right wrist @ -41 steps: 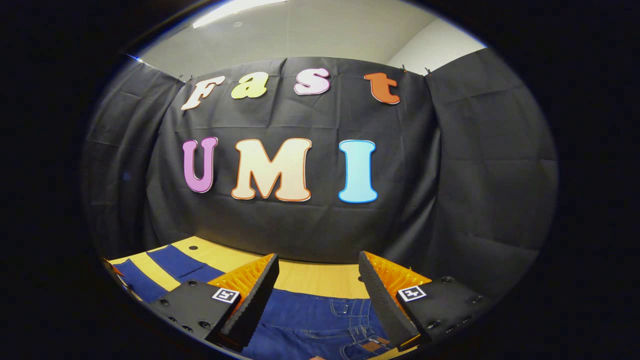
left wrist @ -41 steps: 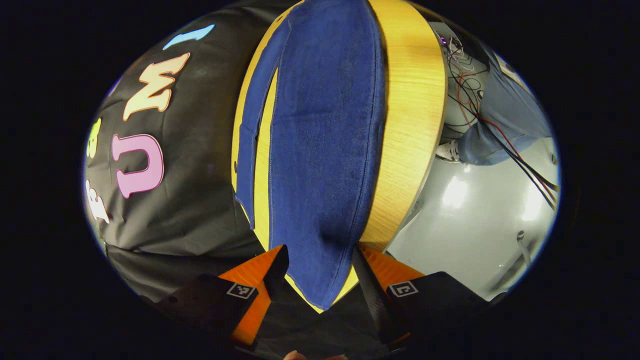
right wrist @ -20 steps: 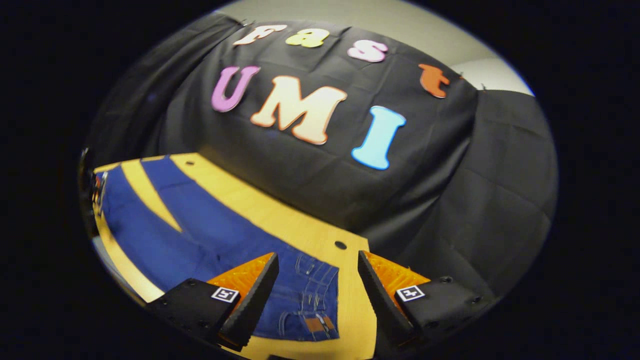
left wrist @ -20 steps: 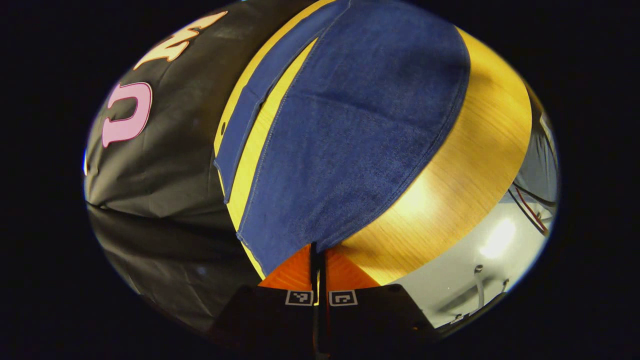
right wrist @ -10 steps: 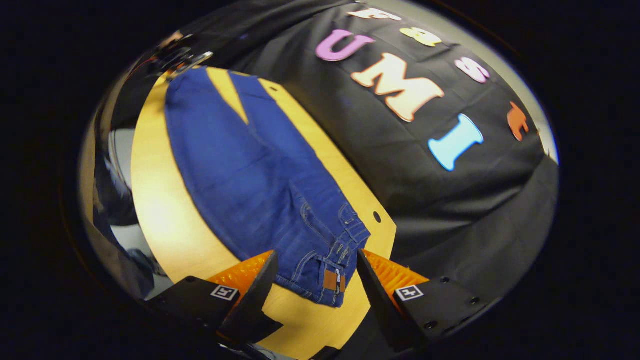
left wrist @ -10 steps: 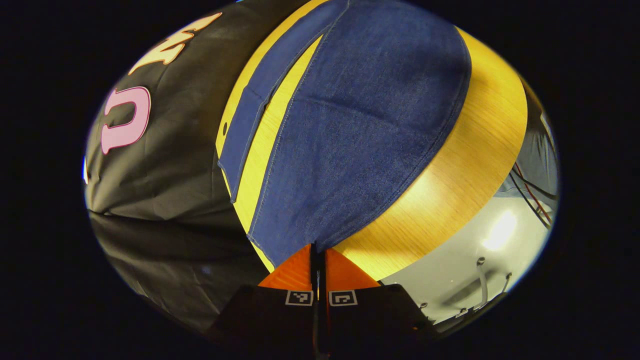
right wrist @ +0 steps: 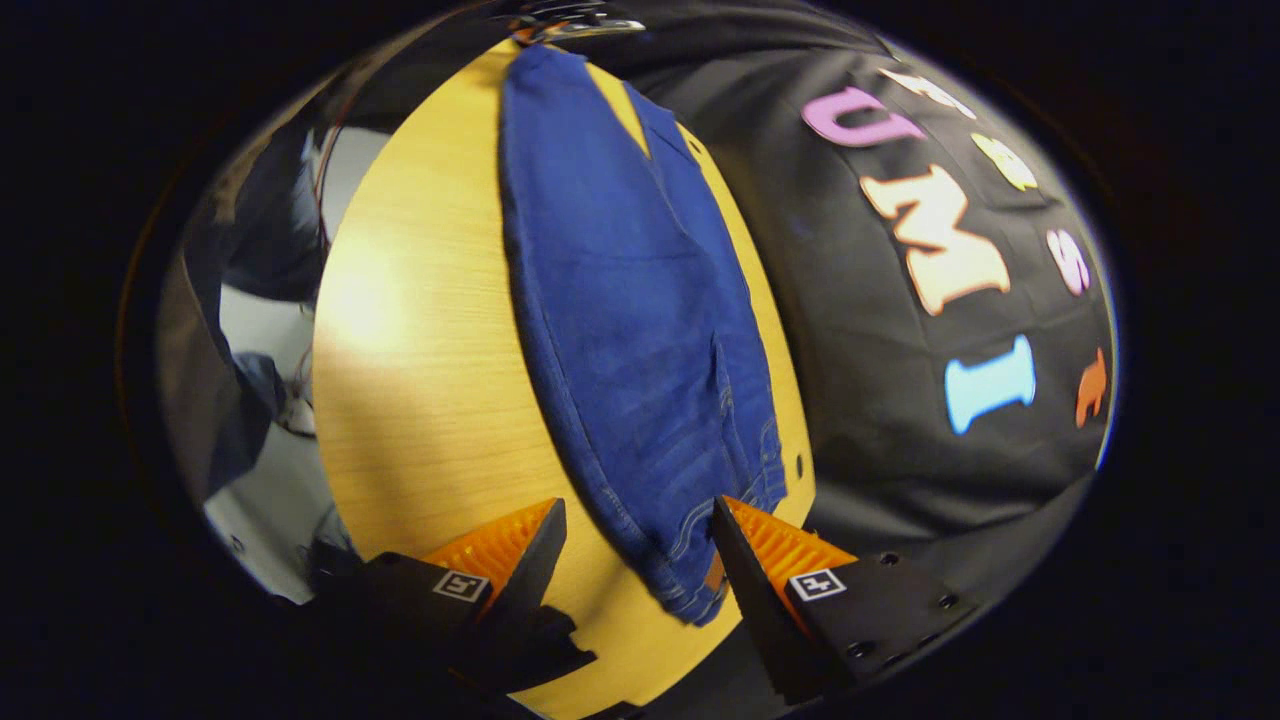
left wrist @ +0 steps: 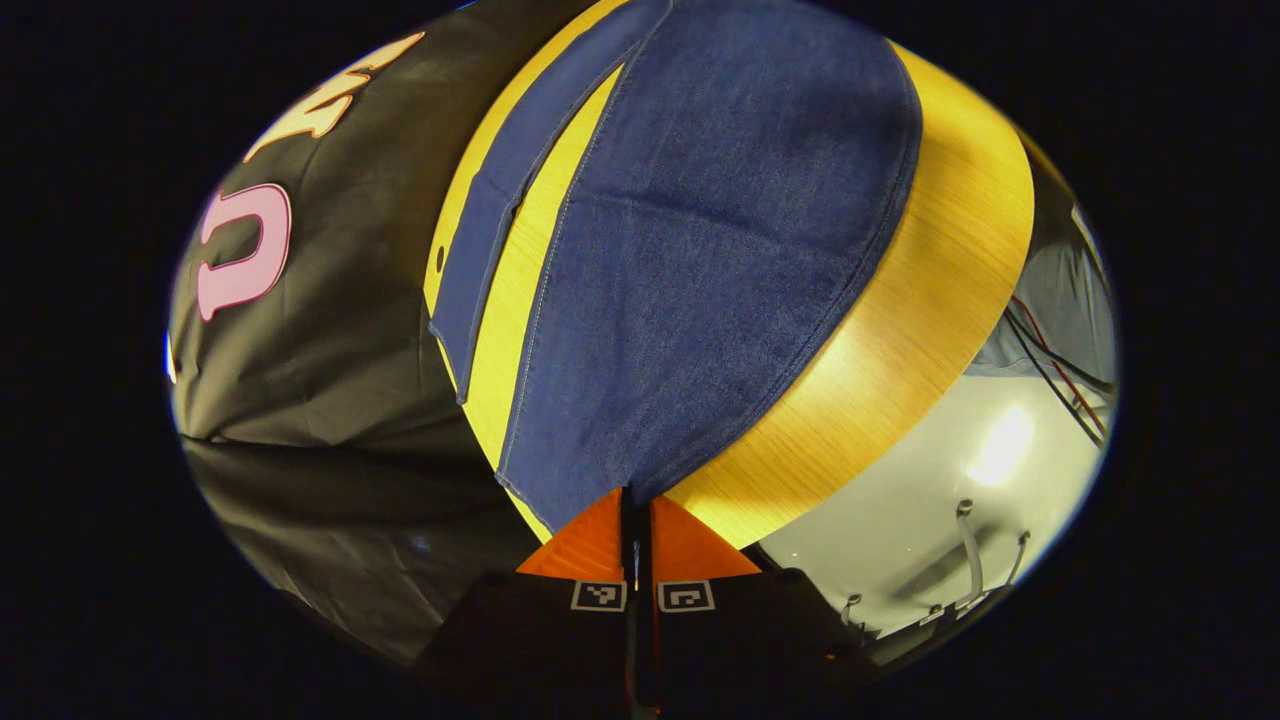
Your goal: Grasp the waist and the cuffs of the jeans and fold them to make the two legs overlap; first hold the waist and fold one-third of the jeans toward the cuffs, then hold the cuffs and fold the remaining one-third in the same direction to finish folding.
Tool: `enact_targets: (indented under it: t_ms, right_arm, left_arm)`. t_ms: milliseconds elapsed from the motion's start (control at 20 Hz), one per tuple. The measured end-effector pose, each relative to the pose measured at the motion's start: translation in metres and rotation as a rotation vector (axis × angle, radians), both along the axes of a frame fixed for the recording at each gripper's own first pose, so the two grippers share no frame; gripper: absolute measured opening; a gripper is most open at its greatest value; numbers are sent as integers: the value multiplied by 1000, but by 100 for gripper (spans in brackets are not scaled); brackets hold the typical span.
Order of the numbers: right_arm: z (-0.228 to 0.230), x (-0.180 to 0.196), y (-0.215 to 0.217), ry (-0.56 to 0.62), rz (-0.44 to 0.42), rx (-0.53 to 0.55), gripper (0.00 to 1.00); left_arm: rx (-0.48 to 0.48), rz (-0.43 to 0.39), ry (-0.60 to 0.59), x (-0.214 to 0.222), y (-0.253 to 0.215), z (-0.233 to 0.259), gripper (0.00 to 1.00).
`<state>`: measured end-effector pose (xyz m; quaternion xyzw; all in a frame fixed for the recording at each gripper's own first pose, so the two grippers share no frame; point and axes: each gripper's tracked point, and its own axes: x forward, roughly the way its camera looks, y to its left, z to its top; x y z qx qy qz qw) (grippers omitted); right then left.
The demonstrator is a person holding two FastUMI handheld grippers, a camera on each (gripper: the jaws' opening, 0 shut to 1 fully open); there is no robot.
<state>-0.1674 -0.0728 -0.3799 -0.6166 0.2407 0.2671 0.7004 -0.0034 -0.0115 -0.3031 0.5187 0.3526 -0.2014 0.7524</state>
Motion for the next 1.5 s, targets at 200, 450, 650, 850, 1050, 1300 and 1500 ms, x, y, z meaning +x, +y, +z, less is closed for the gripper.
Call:
enact_targets:
  t_ms: [200, 450, 650, 850, 1050, 1300, 1500]
  right_arm:
    - [-19, 9, 4, -5, 39, -60, 78]
    - [-33, 17, -1, 59, -34, -34, 22]
    - [-19, 21, -1, 38, -131, 84, 6]
    - [35, 54, 1, -72, -323, 287, 6]
    - [79, 88, 8, -171, -435, 382, 6]
    - [112, 135, 24, -259, -513, 502, 5]
    - [118, 161, 35, -279, -550, 499, 5]
  left_arm:
    - [-9, 12, -6, 0, -1, 1, 0]
    - [-46, 58, -23, 1, 0, 4, 0]
    - [-128, 133, -137, 10, -12, 29, 0]
    - [-253, 229, -217, 25, -26, 67, 0]
    - [-290, 250, -241, 42, -34, 100, 0]
    - [-300, 236, -276, 102, -25, 137, 0]
    - [-361, 267, -266, 146, -22, 154, 0]
